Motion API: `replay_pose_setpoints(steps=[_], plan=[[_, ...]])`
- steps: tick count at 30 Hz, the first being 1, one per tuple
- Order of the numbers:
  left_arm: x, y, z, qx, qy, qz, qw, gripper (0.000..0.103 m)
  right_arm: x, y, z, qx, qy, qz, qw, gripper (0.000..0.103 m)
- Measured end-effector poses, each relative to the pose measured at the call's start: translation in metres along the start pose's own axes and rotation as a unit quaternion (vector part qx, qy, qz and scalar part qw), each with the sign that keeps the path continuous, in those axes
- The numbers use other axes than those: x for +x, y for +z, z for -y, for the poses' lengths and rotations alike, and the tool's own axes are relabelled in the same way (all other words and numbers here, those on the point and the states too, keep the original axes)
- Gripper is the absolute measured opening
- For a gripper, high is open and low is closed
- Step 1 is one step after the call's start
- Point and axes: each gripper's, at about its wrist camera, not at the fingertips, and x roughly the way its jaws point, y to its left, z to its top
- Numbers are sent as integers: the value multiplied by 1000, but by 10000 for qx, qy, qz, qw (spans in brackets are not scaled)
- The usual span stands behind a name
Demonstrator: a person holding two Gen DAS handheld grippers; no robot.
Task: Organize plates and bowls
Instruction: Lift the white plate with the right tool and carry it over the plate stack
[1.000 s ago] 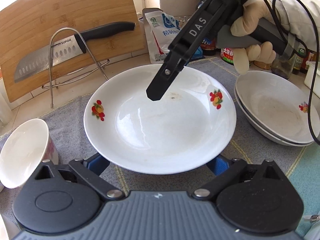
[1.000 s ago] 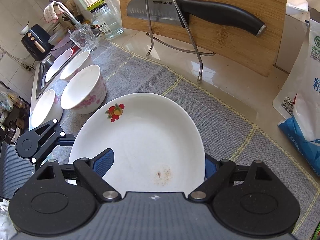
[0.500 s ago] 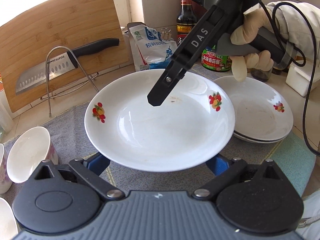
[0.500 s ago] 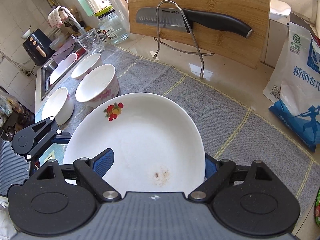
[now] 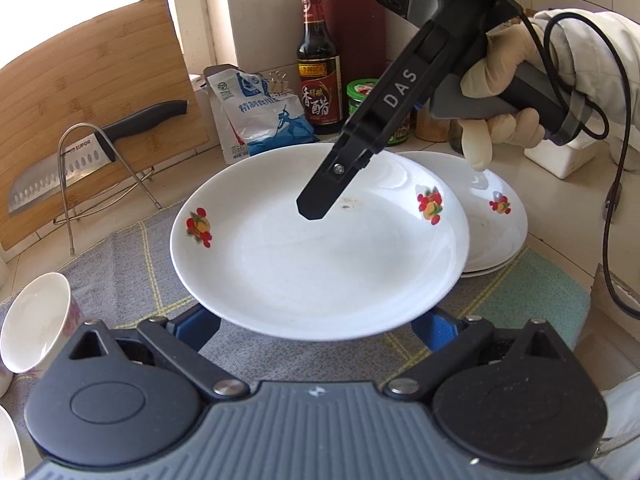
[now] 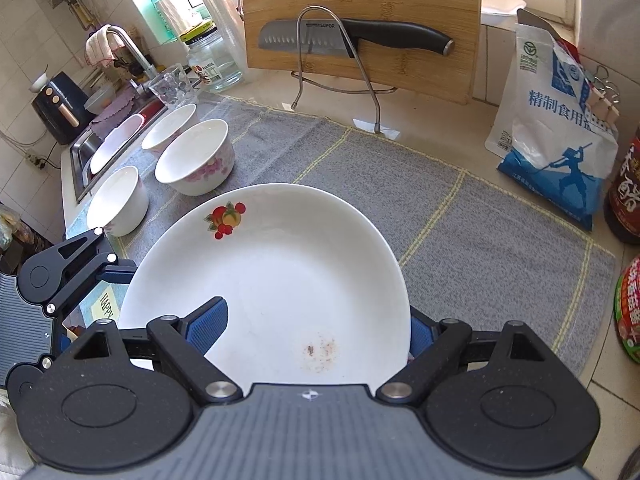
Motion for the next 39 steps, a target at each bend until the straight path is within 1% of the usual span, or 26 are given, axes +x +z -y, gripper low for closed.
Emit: replay_pose_setpoints(steps=[9,19,29,39], plan=[[4,6,25,244,-264,27,9994,100,-20,-31,12,297,-179,72,9994,93],[14,11,33,383,-480,-64,9981,100,-29,-57,30,592,-246,132,9979,93],[19,15,37,476,-541,-104,9973,100,-28,-69,46,786,-217,115,9966,93],[25,22,40,651,-594,-158,9960,100,-29,-78,54,964,-264,145,9949,94]])
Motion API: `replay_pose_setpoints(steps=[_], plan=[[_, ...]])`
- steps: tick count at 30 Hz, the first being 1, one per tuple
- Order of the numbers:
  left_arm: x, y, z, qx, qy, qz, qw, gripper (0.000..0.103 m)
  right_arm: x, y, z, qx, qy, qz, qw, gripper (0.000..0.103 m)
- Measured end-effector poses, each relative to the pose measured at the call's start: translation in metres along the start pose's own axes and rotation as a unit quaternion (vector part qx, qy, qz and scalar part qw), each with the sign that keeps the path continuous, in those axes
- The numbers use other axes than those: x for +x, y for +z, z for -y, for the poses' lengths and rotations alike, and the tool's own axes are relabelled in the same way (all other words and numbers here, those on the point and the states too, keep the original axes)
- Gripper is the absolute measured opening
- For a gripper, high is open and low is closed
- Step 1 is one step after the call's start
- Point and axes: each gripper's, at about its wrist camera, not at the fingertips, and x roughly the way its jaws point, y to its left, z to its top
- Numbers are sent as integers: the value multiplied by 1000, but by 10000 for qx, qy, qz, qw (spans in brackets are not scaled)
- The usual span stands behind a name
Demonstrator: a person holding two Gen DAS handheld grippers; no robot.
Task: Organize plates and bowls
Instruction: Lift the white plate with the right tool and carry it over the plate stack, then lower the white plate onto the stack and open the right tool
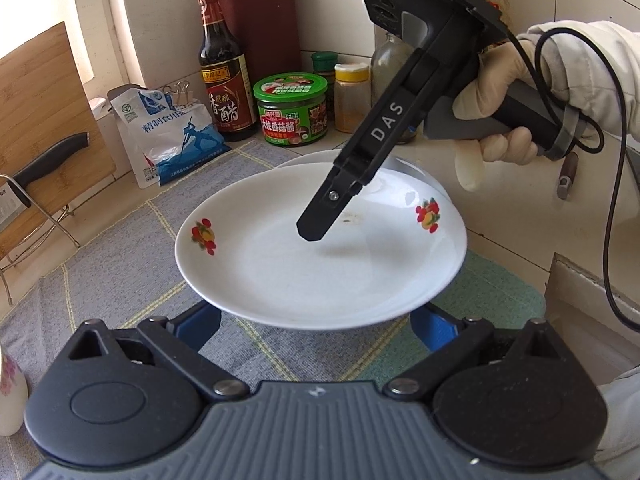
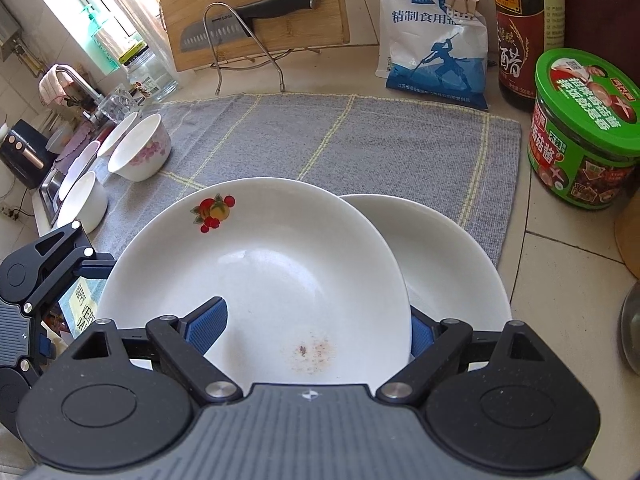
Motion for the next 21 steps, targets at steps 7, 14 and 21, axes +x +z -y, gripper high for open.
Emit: replay_pose_setpoints(steps=[7,14,21], plan=[[7,5,1,152,-53,-50,9999,100,-6,-5,6,90,-73,15,9999,95],[11,5,3,215,-112,-24,9997,100,-11,-9,8,148,-209,50,9997,95],[15,7,1,239,-161,11,9996,100,-17,-16,12,281,-377,52,9989,96]])
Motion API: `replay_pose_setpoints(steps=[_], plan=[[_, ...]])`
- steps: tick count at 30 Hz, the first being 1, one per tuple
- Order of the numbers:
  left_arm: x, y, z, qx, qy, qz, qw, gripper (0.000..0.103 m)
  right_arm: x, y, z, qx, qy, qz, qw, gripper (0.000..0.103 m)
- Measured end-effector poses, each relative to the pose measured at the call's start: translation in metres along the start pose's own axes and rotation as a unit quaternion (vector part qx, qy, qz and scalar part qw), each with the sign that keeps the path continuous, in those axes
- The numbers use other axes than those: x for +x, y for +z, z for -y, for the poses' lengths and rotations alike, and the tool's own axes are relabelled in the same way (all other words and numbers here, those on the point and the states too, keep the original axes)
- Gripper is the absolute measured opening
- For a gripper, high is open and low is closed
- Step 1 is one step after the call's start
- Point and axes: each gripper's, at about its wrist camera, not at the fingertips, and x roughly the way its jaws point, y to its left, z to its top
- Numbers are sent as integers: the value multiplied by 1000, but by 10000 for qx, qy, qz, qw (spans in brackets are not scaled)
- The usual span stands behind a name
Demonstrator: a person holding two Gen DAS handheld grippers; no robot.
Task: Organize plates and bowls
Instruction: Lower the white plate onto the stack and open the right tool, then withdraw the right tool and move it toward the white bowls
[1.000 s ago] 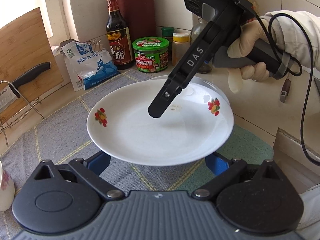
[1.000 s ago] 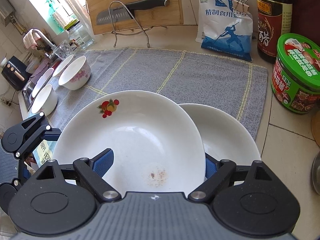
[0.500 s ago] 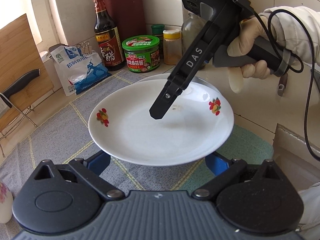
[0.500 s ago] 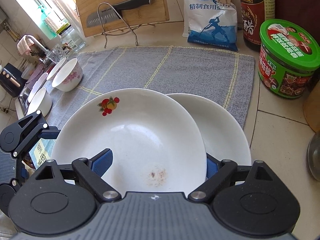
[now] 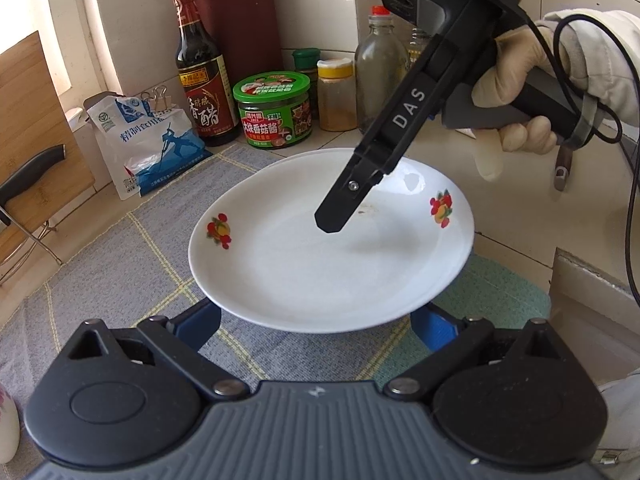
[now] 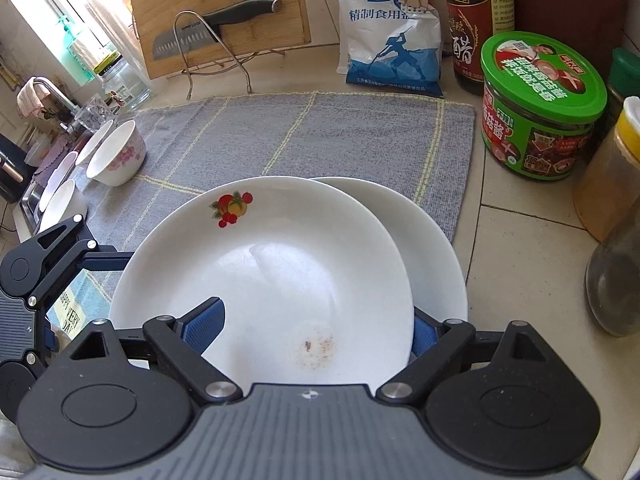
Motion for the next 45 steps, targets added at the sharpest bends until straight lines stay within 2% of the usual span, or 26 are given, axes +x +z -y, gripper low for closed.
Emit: replay_pose_setpoints(steps=[12,18,23,29,32,38,42,45], plan=[[6,2,1,61,-56,89,9999,99,-18,-11,2,179,-169,129,9996,97],[8,2,0,-5,-128,115,9999,99,-27,-14,-1,235,-275,244,9990,101],[6,0,0,-29,-125,129,9998,99,-27,-14,-8,209,-509,232,9982,102],[-5,-6,-4,-125,-100,218,9996,99,-23,-16,-13,204,-1073,86,9940,103],[-11,-10,-6,-184,-80,241,9995,99,-26,-18,-17,202,-1086,171,9937,103],[-27,-21,-9,-429,18,342,9985,99,-31,-18,-45,-13,-1261,531,9906,103],[-44,-33,-14,-666,187,424,9967,100,-25,-17,-76,-349,-1607,854,9827,103],[-60,-45,-24,-909,339,467,9942,100,-19,-15,-101,-556,-1456,1049,9822,103]])
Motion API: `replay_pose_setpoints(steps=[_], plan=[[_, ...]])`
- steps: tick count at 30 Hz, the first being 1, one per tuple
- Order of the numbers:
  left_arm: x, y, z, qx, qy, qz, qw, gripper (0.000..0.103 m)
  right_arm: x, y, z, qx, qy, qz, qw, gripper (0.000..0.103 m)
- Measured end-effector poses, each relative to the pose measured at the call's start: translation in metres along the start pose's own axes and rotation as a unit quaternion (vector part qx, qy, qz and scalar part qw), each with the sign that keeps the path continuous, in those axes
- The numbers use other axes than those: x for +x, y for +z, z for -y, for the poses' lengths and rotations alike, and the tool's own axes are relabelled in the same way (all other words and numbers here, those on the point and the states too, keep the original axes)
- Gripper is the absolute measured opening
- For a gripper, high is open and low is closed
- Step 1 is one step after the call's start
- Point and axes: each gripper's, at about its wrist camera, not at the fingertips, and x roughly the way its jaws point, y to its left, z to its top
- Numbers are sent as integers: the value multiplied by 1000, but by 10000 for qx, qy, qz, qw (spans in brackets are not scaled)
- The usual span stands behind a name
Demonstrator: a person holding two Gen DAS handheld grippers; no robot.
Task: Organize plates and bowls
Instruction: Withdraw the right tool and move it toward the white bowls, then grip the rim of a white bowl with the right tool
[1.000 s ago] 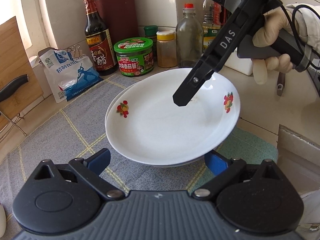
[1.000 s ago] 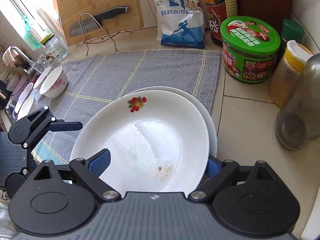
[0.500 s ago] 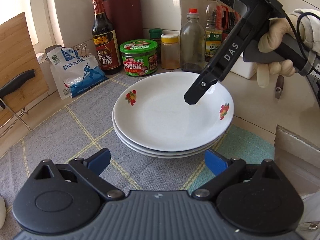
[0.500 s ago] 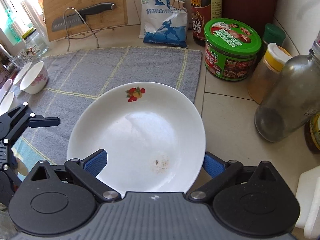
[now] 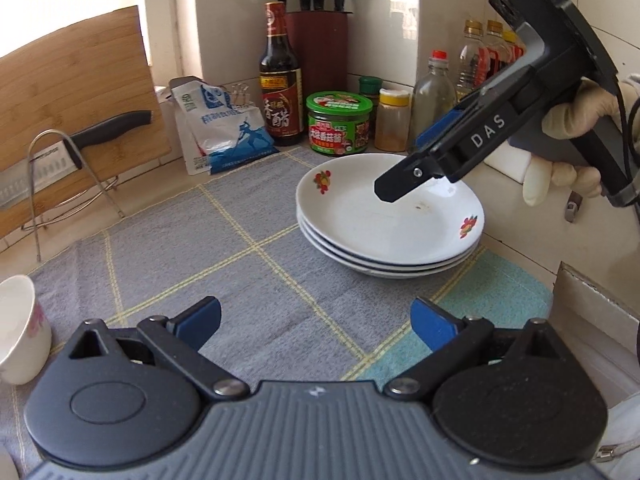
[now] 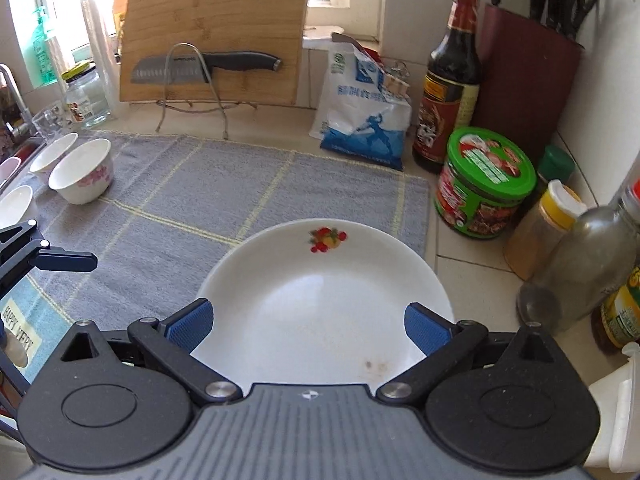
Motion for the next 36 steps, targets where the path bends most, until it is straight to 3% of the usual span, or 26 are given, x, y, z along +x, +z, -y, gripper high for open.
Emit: replay_pose_setpoints(steps=[10,23,30,36], plan=[[-57,-41,-51,-776,816,-25,9936,101,13,29,-100,-1010,626,197,9927,103],[-125,-113,-111,-1392,1971,-154,9703,101,53,59,-227,-1814,1460,306,9720,103],[-136,-138,-146,-1576,2465,-180,9561,101,74,73,-279,-2155,1796,269,9595,103],[-126,-145,-168,-1515,2593,-190,9537,100,100,86,-314,-2327,2107,202,9492,103]])
